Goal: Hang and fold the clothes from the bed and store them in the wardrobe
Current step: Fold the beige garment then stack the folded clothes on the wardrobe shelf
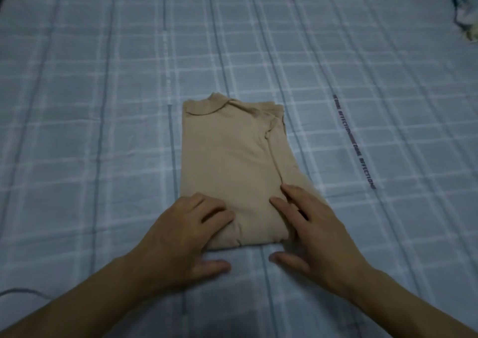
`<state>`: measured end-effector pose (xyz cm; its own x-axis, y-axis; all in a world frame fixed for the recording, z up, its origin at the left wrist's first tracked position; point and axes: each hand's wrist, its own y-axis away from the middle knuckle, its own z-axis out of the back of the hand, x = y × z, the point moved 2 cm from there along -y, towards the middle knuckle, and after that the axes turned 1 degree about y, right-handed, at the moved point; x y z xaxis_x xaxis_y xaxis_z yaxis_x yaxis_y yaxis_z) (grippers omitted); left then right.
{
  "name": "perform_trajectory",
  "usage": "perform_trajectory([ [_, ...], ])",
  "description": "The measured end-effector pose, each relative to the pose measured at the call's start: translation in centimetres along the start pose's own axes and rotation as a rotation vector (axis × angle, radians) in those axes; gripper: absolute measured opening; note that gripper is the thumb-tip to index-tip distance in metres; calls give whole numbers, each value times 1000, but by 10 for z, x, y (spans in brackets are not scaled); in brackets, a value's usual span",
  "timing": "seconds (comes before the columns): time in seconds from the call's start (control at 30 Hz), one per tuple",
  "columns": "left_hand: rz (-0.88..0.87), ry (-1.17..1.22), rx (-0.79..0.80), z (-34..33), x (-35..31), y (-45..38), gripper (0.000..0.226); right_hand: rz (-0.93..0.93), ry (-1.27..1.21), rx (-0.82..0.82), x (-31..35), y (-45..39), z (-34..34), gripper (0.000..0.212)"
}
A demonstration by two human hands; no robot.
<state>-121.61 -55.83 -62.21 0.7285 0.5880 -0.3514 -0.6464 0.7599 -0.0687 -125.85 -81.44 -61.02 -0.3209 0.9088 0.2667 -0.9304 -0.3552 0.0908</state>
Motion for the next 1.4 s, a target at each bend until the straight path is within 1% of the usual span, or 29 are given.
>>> perform_trajectory([
  [0.07, 7, -58, 53, -4, -5, 5, 63, -26, -16, -11, -3, 8, -10, 88],
  [0.13, 22, -100, 52, -4, -9, 4, 60, -30, -42, -96, -4, 5, -14, 79],
  [0.2, 80, -107, 46, 0, -12, 0, 57, -27, -28, -163, -5, 0, -16, 72],
  [0.33, 205, -63, 17, 14, -21, -3, 28, -58, -29, -174, -2, -2, -15, 58],
  [0.4, 242, -30, -18, 22, -29, -1, 30, -101, -50, -168, -1, -1, -8, 52],
  [0.5, 284, 15, -52, 32, -43, 8, 28, -88, -51, -148, 5, 7, 5, 47],
  [0.57, 273, 71, -48, 38, -58, 21, 28, -71, -63, -102, 15, 22, 13, 44],
  [0.7, 243, 223, 25, 46, -99, 63, 25, -30, -149, 26, 38, 80, 29, 41],
  [0.8, 202, 366, 130, 52, -128, 92, 23, 2, -231, 201, 52, 129, 39, 42],
  [0.87, 214, 512, 219, 57, -143, 106, 21, 34, -299, 316, 63, 154, 45, 39],
  [0.93, 231, 625, 236, 60, -150, 114, 19, 38, -370, 347, 69, 167, 51, 38],
  [1.0, 242, 628, 177, 63, -149, 115, 21, 9, -426, 295, 69, 167, 56, 39],
  [1.07, 286, 629, 69, 67, -140, 112, 27, -23, -434, 192, 64, 156, 62, 42],
  [1.13, 355, 620, -77, 70, -126, 106, 26, -24, -383, 108, 60, 136, 68, 44],
  [1.2, 427, 576, -204, 72, -110, 96, 23, 9, -289, 63, 59, 112, 75, 44],
  [1.27, 493, 537, -256, 70, -92, 87, 23, 18, -198, 51, 56, 89, 79, 44],
  [1.4, 578, 499, -296, 59, -61, 74, 20, -13, -73, 14, 45, 53, 71, 45],
])
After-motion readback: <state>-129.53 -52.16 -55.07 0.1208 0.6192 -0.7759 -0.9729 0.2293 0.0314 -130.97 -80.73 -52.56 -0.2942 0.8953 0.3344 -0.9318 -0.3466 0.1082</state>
